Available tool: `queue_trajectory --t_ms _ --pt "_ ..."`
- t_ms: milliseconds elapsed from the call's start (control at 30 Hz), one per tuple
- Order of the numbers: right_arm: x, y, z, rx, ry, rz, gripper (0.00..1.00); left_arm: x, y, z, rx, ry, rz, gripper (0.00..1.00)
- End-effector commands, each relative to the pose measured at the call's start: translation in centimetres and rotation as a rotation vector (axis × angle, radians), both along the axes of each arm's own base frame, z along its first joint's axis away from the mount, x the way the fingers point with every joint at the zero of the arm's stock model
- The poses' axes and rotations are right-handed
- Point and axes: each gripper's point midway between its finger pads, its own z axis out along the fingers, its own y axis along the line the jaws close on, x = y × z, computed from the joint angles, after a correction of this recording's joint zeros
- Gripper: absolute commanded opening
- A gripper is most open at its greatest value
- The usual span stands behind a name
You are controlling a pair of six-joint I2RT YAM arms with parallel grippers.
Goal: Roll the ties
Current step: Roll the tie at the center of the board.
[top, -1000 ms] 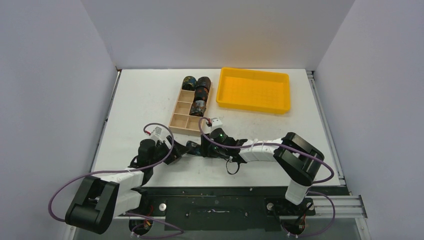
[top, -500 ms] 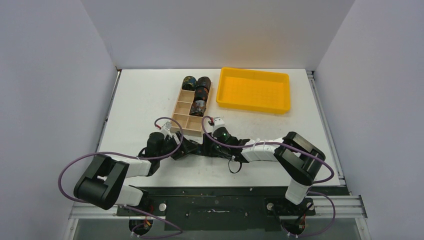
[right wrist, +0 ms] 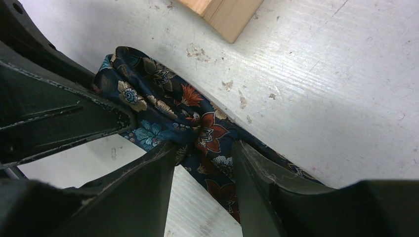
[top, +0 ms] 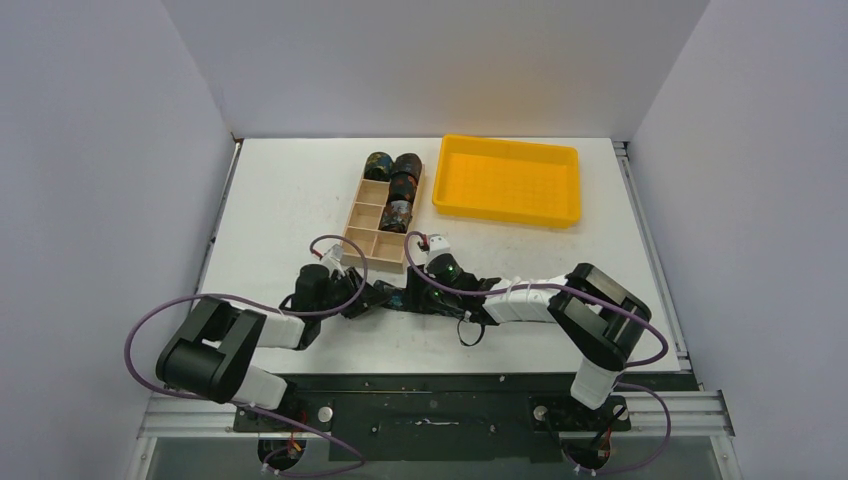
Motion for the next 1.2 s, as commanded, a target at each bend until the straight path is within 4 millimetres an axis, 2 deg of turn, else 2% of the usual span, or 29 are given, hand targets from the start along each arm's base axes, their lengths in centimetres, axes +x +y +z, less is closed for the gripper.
queue_trajectory --t_ms 0,200,333,533,800,967,1167 --pt "-1.1 -1.4 -1.1 -0.057 0.035 0.014 0.47 1.3 -1.2 2.3 -0.040 -0.111 -0.048 0.25" --pt "-1.5 -0.9 1.0 -0.019 0.022 0.002 0.52 0.9 -0.9 2.2 -0.001 -0.109 -0.038 0.00" --pt "-1.4 -1.7 3.5 0.007 -0.018 -0.043 0.59 0.9 0.0 2.0 0.070 -0.073 0.001 0.00" --pt "-1.2 -6.7 5.5 -0.014 -0.124 -0.198 0.62 0.9 2.6 2.6 0.324 -0.055 0.090 0.00" --pt "-3.0 -11.4 4.6 -0.032 -0.149 -0.286 0.62 0.1 5.8 3.8 0.688 -0.034 0.172 0.00" --pt "-3.9 -12.9 4.2 -0.020 -0.144 -0.313 0.62 -0.4 7.3 3.5 0.914 -0.033 0.193 0.00" --pt "-4.3 -13.9 4.8 -0.018 -0.163 -0.328 0.62 -0.1 8.3 4.6 1.131 -0.075 0.252 0.00"
